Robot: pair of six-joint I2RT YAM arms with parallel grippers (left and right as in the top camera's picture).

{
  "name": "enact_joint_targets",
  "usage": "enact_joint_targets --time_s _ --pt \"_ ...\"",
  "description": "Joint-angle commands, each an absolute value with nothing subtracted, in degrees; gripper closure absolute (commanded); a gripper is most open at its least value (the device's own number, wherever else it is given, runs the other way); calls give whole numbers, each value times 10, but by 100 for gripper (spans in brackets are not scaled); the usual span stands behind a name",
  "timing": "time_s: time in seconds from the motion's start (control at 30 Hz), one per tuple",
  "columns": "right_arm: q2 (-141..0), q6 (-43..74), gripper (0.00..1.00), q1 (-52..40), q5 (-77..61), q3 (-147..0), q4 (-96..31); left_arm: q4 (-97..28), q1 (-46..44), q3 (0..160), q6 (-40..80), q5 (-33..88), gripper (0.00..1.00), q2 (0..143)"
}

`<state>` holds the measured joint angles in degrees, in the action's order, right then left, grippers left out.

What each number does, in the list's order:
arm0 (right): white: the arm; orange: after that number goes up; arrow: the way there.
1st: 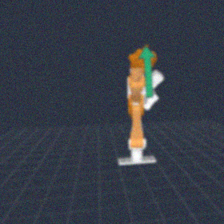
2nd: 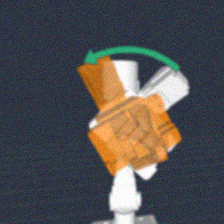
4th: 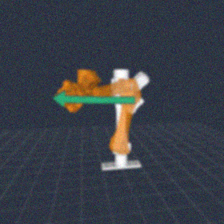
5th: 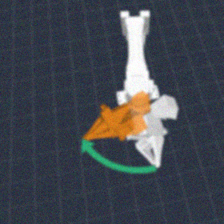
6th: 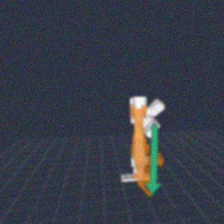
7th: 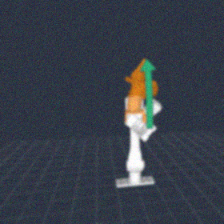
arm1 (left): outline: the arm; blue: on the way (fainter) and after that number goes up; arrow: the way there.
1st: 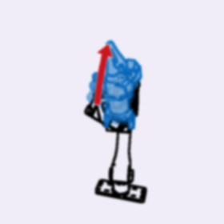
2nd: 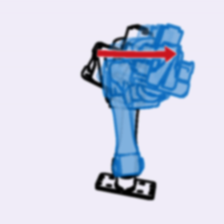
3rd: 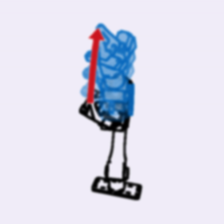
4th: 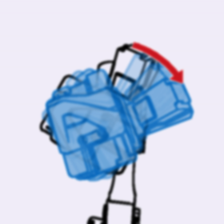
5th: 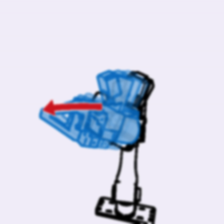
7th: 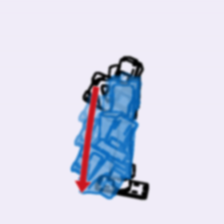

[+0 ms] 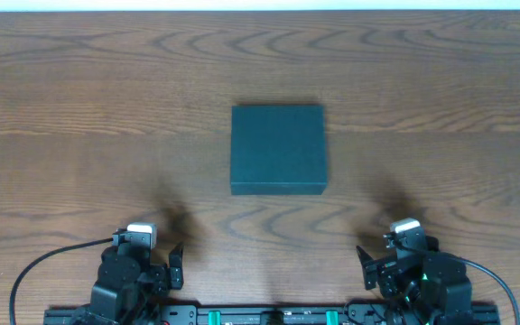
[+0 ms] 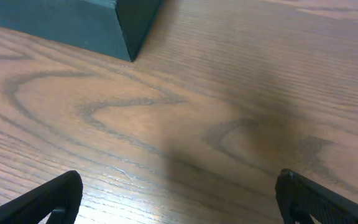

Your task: Pack container

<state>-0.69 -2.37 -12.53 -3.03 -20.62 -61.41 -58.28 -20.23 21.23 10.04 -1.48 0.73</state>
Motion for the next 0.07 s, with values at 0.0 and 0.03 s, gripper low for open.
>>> enact_joint_targets --time_s 0.0,0.03 --pt "-3 -30 1 -123 -33 -203 -615 -606 -198 196 107 -10 5 2" --pt "-3 -30 1 -123 -33 -203 -615 -606 -198 196 107 -10 5 2"
